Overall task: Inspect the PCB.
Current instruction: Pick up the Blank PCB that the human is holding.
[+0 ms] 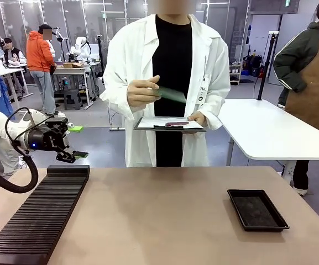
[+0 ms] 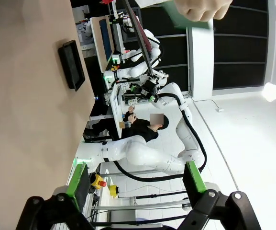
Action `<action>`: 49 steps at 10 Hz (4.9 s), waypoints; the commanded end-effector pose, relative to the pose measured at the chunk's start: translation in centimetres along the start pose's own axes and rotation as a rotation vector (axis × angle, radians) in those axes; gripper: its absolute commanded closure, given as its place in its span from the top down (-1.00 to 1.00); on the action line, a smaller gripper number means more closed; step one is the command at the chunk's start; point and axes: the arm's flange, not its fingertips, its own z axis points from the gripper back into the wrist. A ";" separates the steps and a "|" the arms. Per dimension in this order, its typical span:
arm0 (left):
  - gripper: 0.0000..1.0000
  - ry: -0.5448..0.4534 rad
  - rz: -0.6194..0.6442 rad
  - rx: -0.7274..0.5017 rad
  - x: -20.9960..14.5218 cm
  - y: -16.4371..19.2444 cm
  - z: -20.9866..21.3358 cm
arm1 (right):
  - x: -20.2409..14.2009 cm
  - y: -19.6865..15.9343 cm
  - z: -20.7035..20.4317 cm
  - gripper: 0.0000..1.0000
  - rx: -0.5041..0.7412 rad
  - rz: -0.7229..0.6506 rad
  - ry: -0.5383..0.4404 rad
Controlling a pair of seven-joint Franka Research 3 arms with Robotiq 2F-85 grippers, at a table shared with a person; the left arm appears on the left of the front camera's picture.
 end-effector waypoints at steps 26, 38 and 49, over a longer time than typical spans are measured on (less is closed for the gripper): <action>1.00 -0.173 -0.035 0.114 -27.0 0.6 20.3 | 0.2 0.0 0.1 1.00 0.006 0.014 -0.008; 1.00 -0.173 -0.035 0.114 -27.0 0.6 20.3 | 2.4 2.4 0.0 1.00 0.031 -0.129 0.043; 1.00 -0.173 -0.035 0.114 -27.0 0.6 20.3 | 13.7 5.8 -14.3 1.00 0.111 -0.568 0.169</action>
